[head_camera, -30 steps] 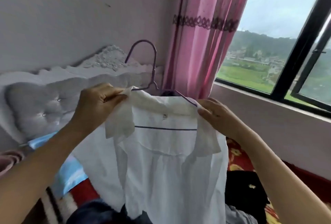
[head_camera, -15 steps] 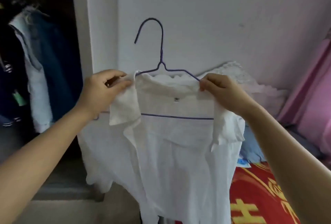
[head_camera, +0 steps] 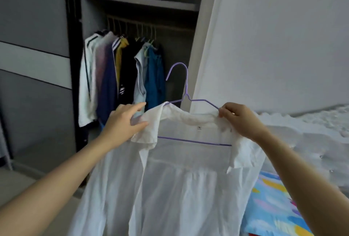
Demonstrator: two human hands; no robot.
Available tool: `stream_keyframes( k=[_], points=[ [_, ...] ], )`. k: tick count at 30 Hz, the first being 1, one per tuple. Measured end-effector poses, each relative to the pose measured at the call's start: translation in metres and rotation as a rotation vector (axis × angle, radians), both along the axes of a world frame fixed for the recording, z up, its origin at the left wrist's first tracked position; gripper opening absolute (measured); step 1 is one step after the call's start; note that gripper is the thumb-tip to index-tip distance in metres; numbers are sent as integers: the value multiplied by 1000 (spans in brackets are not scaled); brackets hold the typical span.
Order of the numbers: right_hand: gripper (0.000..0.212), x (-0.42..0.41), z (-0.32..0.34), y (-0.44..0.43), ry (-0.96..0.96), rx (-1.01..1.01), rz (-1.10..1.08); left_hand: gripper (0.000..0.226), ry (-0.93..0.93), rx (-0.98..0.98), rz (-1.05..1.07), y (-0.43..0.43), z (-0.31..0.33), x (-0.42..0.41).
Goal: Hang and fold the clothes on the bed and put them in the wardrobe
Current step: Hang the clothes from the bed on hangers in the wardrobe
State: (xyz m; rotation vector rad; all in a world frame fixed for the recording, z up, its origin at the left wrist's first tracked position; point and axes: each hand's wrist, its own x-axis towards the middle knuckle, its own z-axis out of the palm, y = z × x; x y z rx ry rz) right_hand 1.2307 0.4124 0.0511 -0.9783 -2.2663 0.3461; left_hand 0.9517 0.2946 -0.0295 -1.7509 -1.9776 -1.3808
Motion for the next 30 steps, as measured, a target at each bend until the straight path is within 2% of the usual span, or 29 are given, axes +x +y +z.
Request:
stream_keyframes(
  k=[7,13,18,21,26,30],
  points=[
    [24,-76,-22,31,-10,-73,-119,56,-68,2,9,4,-15,-117],
    [26,-107,-38,67,171,-349,-231,46,-152,37,32,26,-35,-173],
    [27,-134,-40,105,370,-522,-351,43,-186,0,44,57,-54,-193],
    [27,-161,-46,127,416,-580,-404,44,-175,-36,38,76,-60,-204],
    [19,-223,-46,165,504,-718,-269,46,-156,-59,30,120,-47,-234],
    [26,-265,-32,206,525,-656,-111,46,-106,-35,40,157,-29,-258]
  ],
)
